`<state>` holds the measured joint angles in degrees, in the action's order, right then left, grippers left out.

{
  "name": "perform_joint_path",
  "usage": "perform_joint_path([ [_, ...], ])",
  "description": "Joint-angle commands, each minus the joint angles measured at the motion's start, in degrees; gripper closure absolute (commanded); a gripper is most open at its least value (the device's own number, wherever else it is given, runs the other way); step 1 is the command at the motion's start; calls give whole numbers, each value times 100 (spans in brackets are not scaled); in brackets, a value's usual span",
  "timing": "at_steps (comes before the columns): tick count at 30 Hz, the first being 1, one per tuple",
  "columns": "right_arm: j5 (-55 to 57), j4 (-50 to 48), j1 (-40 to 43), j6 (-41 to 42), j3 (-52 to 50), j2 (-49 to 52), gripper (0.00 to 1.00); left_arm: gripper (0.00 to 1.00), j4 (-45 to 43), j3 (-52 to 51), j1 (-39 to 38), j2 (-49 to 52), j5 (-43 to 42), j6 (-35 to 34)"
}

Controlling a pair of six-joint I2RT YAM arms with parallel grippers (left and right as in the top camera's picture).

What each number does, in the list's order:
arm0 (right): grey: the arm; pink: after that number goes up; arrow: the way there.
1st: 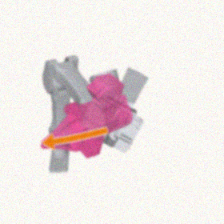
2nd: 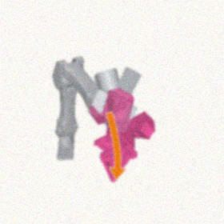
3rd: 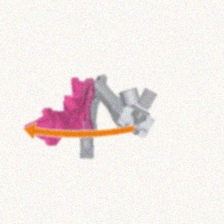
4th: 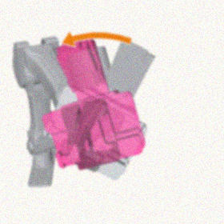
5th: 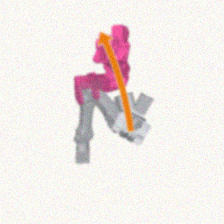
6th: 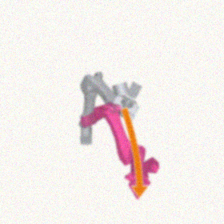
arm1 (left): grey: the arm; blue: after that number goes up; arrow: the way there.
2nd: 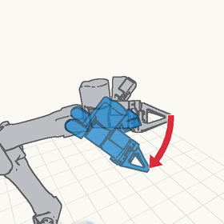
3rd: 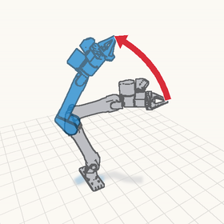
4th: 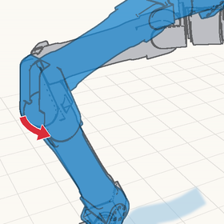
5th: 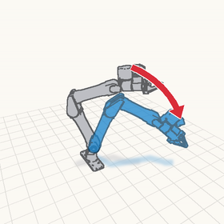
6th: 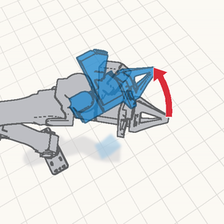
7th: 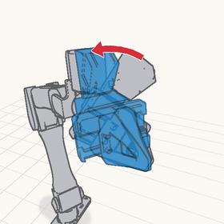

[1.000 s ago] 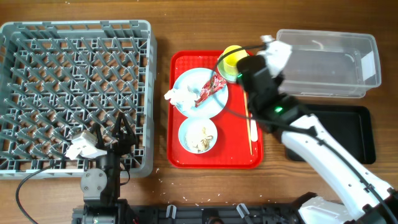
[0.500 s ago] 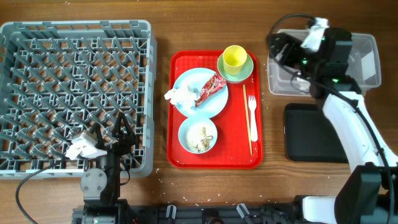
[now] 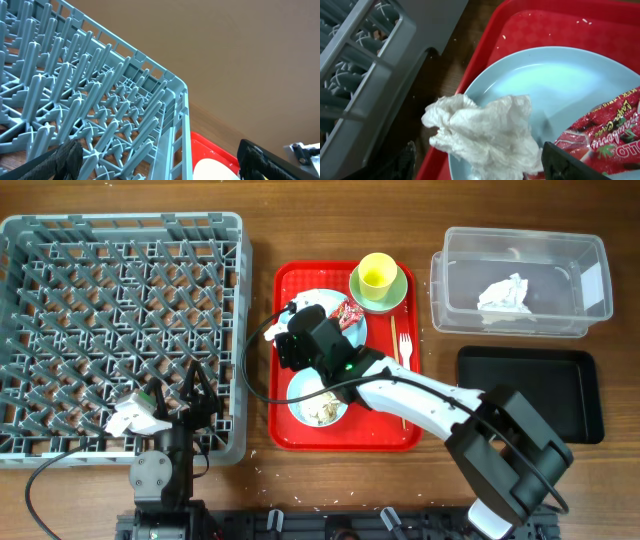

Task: Sort waste into correct bins and load items into the dishwasher rack
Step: 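Grasp the red wrapper with the right gripper and drop it in the clear bin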

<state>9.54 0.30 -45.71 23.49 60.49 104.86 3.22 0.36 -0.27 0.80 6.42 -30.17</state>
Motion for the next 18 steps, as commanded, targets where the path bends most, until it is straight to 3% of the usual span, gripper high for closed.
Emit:
perform_joint_path([
  [1,140,-227,2,-81,57,424,23,0,15,-4,-22,-42,98,-11],
  [3,125,-334,4,-101,57,647,24,0,15,-4,-22,-42,98,-11],
  [5,149,-391,4,-105,61,673,33,0,15,-4,-22,-42,98,-11],
  [6,179,-422,9,-105,83,647,45,0,13,-4,-22,-42,98,-11],
  [7,361,-404,42,-168,153,487,78,0,15,-4,-22,-42,98,-11],
  [9,619,-391,74,-199,162,63,96,0,15,-4,-22,-42,98,-11],
  [14,1749,-61,411,-234,162,-1408,96,0,13,-4,-22,-42,98,-11],
  [16,1950,221,931,-221,162,-1801,96,0,13,-4,-22,-42,98,-11],
  [18,1919,361,1978,-66,160,-1934,96,0,13,-4,-22,-42,98,-11],
])
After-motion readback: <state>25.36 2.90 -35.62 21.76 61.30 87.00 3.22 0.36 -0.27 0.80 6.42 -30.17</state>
